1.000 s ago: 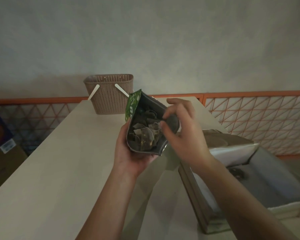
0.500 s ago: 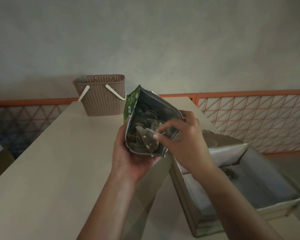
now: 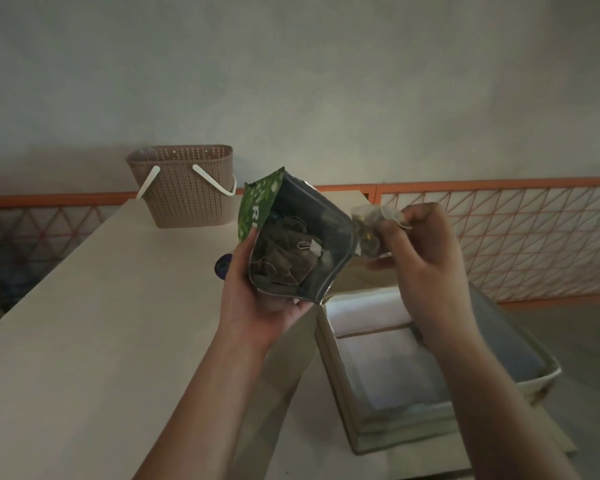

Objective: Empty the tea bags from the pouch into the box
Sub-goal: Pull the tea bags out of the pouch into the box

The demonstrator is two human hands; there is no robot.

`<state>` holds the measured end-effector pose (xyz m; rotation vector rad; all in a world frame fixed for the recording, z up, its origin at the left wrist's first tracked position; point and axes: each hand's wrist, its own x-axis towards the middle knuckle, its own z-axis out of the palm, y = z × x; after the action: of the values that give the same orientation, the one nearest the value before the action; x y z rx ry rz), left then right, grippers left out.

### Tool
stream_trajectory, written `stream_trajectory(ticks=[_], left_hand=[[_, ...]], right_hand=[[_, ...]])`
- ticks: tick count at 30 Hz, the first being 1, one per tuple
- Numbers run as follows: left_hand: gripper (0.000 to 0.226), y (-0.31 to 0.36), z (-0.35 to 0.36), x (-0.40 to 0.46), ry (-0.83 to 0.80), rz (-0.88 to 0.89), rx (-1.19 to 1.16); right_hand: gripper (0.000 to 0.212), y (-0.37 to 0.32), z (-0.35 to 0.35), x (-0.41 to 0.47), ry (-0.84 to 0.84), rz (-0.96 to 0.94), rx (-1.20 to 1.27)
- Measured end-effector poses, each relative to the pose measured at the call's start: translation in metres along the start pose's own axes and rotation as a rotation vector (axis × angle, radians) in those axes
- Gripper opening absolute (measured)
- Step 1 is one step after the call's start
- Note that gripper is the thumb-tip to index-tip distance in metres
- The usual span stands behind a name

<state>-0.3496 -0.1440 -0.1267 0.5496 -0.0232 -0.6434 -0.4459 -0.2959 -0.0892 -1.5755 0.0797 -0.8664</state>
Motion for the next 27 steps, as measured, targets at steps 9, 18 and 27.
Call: stream_trajectory(ticks=[9,18,27], left_hand=[[0.048,-0.014,-0.001,-0.005,-0.08,-0.017,-0.059],[0.047,-0.011,-0.004,-0.006,-0.048,-0.043,-0.008],[0.054,-0.005,-0.004,-0.002,-0.041,-0.052,0.023]], right_hand=[[0.026,0.048,-0.028,-0.022,-0.223,0.242,-0.52],[0.032,0.052,-0.016,-0.027,-0.233,0.201,-0.672],[0.011,0.021,0.033,-0.021,-0.077,-0.409,-0.803]])
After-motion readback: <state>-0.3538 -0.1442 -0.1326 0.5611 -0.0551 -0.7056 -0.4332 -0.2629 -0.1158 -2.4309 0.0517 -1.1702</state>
